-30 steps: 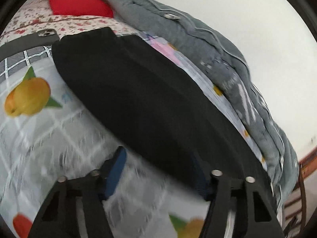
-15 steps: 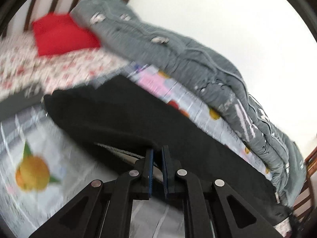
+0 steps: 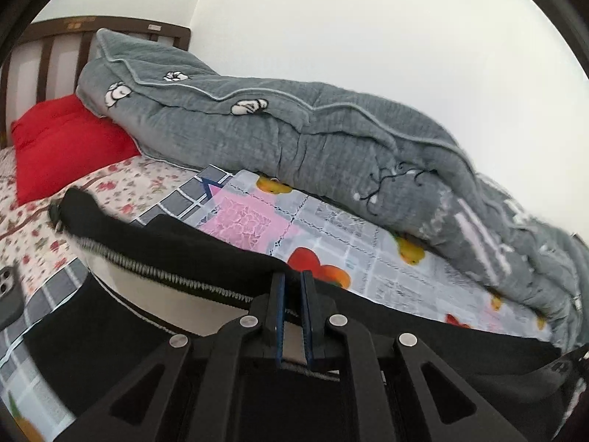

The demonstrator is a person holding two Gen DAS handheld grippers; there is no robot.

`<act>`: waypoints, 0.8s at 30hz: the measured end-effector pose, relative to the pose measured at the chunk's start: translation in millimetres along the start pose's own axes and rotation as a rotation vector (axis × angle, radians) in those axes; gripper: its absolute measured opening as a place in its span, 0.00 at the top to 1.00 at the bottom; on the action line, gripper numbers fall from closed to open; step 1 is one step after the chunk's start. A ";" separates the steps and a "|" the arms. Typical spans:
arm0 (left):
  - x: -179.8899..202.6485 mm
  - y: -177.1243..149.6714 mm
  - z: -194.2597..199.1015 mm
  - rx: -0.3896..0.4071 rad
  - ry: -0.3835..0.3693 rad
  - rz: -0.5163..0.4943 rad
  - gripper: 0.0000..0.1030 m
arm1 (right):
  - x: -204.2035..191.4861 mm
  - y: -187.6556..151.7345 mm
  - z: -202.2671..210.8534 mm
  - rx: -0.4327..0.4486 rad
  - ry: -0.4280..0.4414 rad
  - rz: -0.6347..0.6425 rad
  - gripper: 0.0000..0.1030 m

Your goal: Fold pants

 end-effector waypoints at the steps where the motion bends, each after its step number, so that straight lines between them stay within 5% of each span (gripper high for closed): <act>1: 1.1 -1.0 -6.3 -0.003 0.011 -0.010 0.92 | 0.2 1.3 -9.5 -0.010 -0.003 -0.014 0.86; 5: 4.5 -11.8 -28.9 -0.018 0.059 -0.058 0.91 | 1.0 -2.0 -38.4 -0.032 -0.016 -0.065 0.86; 7: 0.0 -20.8 -37.7 -0.044 0.084 -0.052 0.70 | 2.7 -7.1 -49.2 -0.048 -0.009 -0.088 0.81; 12: -7.3 -28.5 -41.0 -0.071 0.103 -0.023 0.46 | 3.0 -12.9 -46.9 -0.028 0.005 -0.086 0.55; 14: -4.5 -28.5 -33.8 -0.041 0.123 -0.041 0.32 | 0.4 -13.7 -44.2 -0.024 0.004 -0.076 0.55; 19: 3.2 -33.5 -17.1 -0.015 0.158 -0.094 0.23 | -9.2 -15.2 -25.3 0.019 -0.013 -0.019 0.48; 24: -3.8 -52.7 7.5 -0.095 0.164 -0.094 0.23 | -18.6 -33.4 -4.8 -0.043 -0.038 0.063 0.47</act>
Point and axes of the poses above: each gripper's, at about its wrist camera, not at the fingertips, and z roughly against the way its jaws point, x to its right, y to its top, the point moved 5 cm from there along -z, roughly the way its jaws point, and after that the axes turned 5 degrees about -y, right-handed, at the moved point
